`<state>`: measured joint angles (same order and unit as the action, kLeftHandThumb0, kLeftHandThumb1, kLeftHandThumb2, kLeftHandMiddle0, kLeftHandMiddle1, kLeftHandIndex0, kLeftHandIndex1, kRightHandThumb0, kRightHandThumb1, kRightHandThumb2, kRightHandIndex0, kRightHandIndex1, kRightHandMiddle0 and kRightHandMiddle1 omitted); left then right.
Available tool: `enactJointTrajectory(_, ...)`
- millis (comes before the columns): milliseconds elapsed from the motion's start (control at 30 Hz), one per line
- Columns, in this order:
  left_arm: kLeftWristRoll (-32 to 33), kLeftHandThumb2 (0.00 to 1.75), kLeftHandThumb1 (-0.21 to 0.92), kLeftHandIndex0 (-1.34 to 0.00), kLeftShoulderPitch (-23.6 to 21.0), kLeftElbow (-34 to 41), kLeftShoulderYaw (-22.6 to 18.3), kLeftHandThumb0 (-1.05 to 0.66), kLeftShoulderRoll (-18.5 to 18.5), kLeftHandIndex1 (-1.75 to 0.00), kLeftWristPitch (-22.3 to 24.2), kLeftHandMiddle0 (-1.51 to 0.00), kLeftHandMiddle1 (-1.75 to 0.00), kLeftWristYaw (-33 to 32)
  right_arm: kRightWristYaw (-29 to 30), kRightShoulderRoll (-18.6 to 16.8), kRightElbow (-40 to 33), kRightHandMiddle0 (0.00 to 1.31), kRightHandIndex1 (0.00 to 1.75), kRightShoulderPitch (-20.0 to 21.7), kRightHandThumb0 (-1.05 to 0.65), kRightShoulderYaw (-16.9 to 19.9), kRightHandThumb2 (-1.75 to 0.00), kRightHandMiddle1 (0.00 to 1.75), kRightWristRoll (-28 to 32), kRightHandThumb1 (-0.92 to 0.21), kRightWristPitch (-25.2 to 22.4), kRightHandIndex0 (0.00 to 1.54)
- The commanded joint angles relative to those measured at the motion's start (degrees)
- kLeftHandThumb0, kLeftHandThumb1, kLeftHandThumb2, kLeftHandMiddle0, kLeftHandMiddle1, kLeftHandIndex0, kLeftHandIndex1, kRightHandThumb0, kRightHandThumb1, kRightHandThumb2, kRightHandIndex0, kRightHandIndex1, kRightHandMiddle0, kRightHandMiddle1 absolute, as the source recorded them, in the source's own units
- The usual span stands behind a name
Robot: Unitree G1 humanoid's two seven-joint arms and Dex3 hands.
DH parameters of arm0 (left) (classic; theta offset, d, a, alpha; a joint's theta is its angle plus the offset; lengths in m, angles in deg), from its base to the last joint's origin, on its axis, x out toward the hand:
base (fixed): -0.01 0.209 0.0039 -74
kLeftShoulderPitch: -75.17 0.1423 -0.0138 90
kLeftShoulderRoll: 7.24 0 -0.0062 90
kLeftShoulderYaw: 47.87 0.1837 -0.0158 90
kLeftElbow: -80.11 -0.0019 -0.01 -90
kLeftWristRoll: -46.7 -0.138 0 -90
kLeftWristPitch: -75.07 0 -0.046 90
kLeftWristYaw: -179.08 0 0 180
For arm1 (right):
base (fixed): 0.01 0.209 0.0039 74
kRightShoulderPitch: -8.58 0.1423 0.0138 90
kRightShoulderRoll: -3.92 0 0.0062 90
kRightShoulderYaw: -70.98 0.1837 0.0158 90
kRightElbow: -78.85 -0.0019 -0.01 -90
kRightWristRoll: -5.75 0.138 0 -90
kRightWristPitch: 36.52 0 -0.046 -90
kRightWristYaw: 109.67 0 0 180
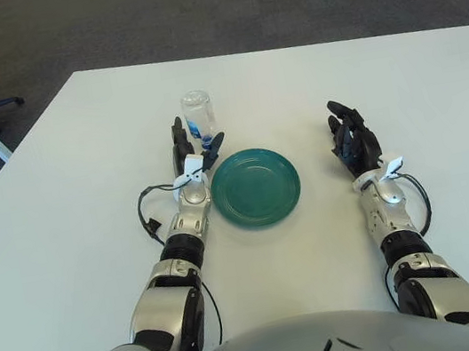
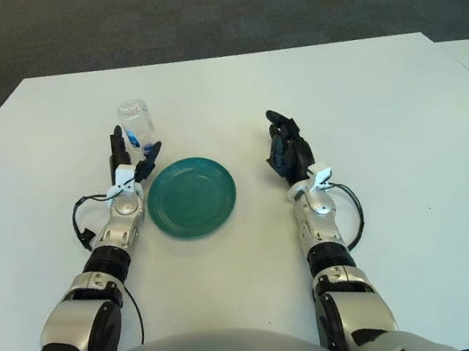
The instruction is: Put the bottle into the plate.
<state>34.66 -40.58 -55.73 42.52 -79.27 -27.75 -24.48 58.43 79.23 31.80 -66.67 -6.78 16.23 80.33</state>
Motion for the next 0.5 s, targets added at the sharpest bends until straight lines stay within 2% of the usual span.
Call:
enactJointTrajectory(0,-0.8,0.17,0.92,0.0,-2.0,-1.0,0.4,-1.05,-0.9,-0.32,0.1,-0.13,-0.01,-0.7,0.9,-0.7,6.7,0.0,0.0,-5.7,-0.82,0.4,-0.81,0.55,0.0,-0.92,-3.6,0.28)
enactJointTrajectory(467,-1.3,0.18,0.92,0.0,-4.7,-3.1,0.7,-1.05,-1.9,-0.37,0.4,-0.14,-0.01,-1.7,0.7,-1.0,7.3,0.0,0.01,-5.5,-0.82,0.8,-0.79,0.56,0.4,-0.92,-3.1,0.29)
